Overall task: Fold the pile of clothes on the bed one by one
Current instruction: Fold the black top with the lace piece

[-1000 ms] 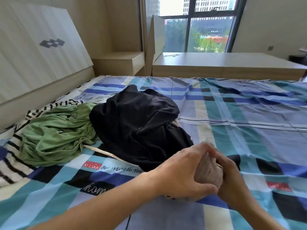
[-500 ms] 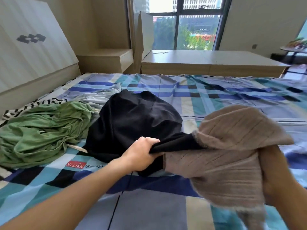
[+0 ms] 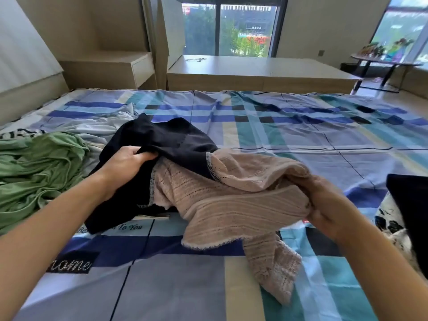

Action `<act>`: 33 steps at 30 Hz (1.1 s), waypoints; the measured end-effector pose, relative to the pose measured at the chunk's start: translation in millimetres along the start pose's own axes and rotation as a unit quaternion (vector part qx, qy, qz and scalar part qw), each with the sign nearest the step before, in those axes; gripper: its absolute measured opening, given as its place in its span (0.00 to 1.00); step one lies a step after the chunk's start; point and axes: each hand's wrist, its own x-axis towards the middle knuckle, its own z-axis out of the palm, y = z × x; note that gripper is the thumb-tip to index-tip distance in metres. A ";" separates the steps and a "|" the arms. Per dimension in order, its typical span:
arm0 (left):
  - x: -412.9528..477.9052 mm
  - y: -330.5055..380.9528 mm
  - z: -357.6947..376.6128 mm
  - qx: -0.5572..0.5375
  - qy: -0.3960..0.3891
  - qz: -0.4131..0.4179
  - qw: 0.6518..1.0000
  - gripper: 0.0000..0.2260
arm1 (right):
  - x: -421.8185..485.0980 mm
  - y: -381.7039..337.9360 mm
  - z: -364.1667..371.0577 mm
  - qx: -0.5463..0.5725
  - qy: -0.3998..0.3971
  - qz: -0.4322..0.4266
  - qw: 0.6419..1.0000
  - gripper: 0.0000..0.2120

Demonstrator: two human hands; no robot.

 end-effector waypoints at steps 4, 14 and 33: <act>-1.6 -17.2 18.2 0.279 0.117 0.080 0.950 0.12 | 1.2 9.3 9.8 0.011 0.016 0.024 1.000 0.10; -78.2 -28.0 130.8 0.477 -0.054 0.307 0.822 0.20 | -1.0 14.3 18.3 0.218 0.014 -0.022 0.976 0.17; -53.4 43.0 55.9 -0.442 -0.154 -0.101 0.878 0.14 | -9.4 29.8 35.4 -0.269 -0.024 -0.172 0.947 0.45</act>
